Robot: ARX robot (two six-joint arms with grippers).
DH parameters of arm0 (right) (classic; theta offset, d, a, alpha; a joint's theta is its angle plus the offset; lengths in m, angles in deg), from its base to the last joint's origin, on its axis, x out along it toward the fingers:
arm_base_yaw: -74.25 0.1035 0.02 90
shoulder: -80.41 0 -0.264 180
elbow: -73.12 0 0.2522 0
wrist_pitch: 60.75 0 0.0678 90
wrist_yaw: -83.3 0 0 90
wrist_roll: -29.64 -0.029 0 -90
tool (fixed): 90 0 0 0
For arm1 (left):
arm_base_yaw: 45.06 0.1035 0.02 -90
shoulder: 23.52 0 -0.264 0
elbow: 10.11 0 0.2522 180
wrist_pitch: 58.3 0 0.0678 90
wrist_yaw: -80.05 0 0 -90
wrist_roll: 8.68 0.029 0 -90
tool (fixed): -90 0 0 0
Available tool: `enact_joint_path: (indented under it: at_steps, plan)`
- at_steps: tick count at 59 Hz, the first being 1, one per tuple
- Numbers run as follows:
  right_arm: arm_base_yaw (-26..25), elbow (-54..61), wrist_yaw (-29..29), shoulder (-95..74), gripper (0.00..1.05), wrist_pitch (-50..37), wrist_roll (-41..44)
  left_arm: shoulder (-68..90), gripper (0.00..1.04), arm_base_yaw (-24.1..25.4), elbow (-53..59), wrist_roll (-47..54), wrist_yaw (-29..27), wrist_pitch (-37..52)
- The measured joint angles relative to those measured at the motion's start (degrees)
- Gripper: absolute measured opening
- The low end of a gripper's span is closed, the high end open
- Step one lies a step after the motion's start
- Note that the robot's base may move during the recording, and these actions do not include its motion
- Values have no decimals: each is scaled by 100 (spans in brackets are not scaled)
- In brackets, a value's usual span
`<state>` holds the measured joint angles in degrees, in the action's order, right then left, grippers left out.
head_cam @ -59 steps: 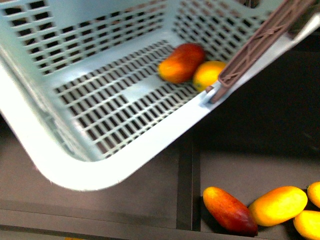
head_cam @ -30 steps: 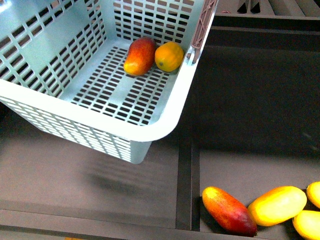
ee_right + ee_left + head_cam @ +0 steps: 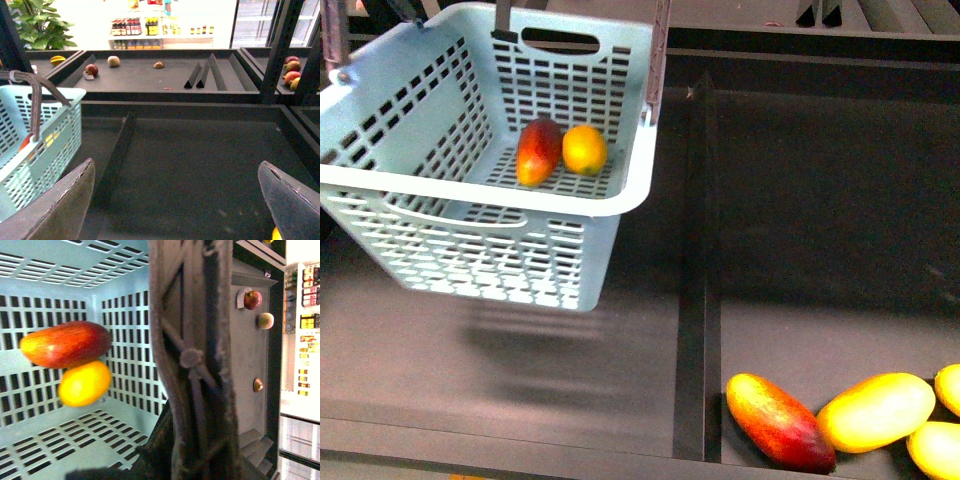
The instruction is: Pick lemon and mango into basket
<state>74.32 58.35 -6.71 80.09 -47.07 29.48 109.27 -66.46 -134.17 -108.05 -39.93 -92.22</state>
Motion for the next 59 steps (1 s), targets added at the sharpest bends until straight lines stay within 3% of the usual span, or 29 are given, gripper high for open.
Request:
enact_joint_path:
  at_steps: [11, 30, 49, 59]
  plan:
    - [0, 0, 0, 0, 96, 0, 0, 560, 5, 4, -400, -68, 496, -92]
    - [0, 0, 0, 0, 96, 0, 0, 260, 4, -105, 479, -186, 452, 278]
    - [0, 0, 0, 0, 96, 0, 0, -260, 59, -160, 1091, -461, 160, 131]
    - [0, 0, 0, 0, 96, 0, 0, -1268, 99, -306, 1495, -809, -496, -1117]
